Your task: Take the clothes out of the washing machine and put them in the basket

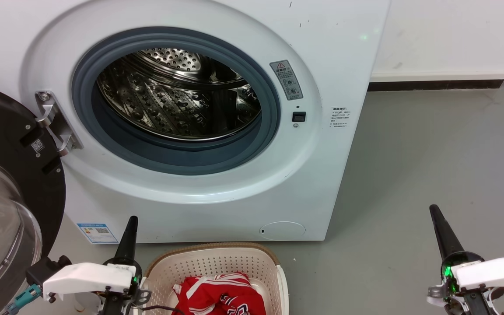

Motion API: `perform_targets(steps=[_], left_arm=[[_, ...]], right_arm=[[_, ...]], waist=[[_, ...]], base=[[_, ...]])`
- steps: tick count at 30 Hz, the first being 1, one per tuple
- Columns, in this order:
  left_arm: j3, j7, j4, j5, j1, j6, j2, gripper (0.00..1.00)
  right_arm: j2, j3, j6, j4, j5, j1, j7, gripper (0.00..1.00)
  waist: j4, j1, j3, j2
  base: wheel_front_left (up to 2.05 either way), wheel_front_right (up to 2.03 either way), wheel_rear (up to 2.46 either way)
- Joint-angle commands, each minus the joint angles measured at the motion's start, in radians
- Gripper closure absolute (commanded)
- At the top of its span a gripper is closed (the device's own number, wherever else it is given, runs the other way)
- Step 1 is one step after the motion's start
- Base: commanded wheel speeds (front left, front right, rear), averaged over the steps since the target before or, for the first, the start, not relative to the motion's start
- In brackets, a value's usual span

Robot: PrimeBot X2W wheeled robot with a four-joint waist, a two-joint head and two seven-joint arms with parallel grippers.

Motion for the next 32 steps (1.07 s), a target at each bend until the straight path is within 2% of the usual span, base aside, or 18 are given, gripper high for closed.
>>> perform_targets(steps=[1, 32], left_arm=[[0.006, 0.005, -0.003, -0.023, -0.026, -0.007, 0.001, 1.0], [0.05, 0.064, 0.023, -0.292, -0.038, -0.04, -0.007, 1.0]], right_arm=[[-0.003, -0.003, 0.0, 0.0, 0.026, -0.026, 0.002, 1.0], [0.004, -0.028, 0.0, 0.072, 0.294, -0.073, 0.034, 1.0]], waist=[[0.0, -0.0001, 0.0, 0.0], [-0.003, -0.0001, 0.002, 0.0]], base=[[0.0, 0.0, 0.0], [0.0, 0.0, 0.0]])
